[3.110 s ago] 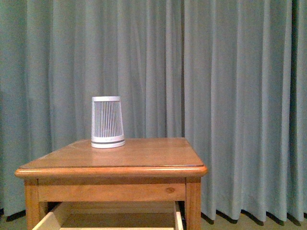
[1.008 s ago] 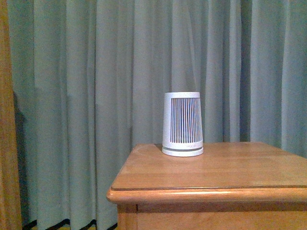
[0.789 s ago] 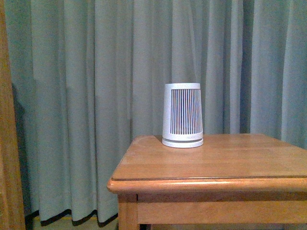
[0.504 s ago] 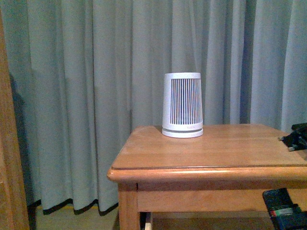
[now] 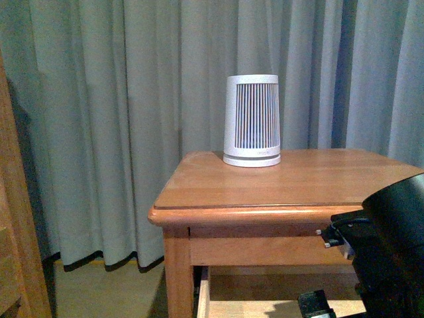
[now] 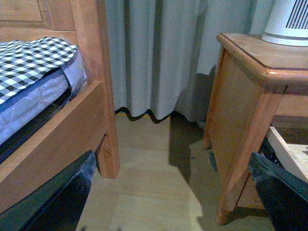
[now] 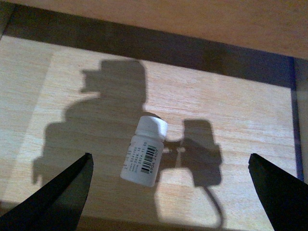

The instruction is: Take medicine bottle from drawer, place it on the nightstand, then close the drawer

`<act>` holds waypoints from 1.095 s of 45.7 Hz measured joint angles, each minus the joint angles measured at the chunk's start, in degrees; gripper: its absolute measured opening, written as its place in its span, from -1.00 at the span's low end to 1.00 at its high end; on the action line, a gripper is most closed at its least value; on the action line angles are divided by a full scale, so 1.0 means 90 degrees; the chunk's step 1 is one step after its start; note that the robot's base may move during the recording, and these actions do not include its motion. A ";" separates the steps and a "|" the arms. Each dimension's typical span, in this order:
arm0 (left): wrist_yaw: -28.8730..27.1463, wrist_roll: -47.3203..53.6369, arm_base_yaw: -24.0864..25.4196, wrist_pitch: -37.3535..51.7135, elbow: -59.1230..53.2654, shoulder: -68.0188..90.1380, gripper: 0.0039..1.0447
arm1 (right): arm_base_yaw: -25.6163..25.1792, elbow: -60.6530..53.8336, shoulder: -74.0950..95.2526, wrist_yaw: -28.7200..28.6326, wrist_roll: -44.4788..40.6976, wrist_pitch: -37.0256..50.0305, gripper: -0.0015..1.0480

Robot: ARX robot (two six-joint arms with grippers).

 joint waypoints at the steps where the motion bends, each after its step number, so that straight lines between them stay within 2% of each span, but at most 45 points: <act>1: 0.0000 0.0000 0.0000 0.0000 0.0000 0.0000 0.88 | 0.0005 0.0000 0.0073 0.0024 0.0000 0.0078 0.87; 17: 0.0000 0.0000 0.0000 0.0000 0.0000 0.0000 0.88 | -0.0046 0.0109 0.0959 0.0046 0.0211 0.0644 0.87; 44: 0.0000 0.0000 0.0000 0.0000 0.0000 0.0000 0.88 | 0.0032 0.0284 0.1404 0.0194 0.1256 0.0748 0.87; 50: 0.0000 0.0000 0.0000 0.0000 0.0000 0.0000 0.88 | 0.0058 0.0374 0.1506 0.0163 0.1559 0.0527 0.87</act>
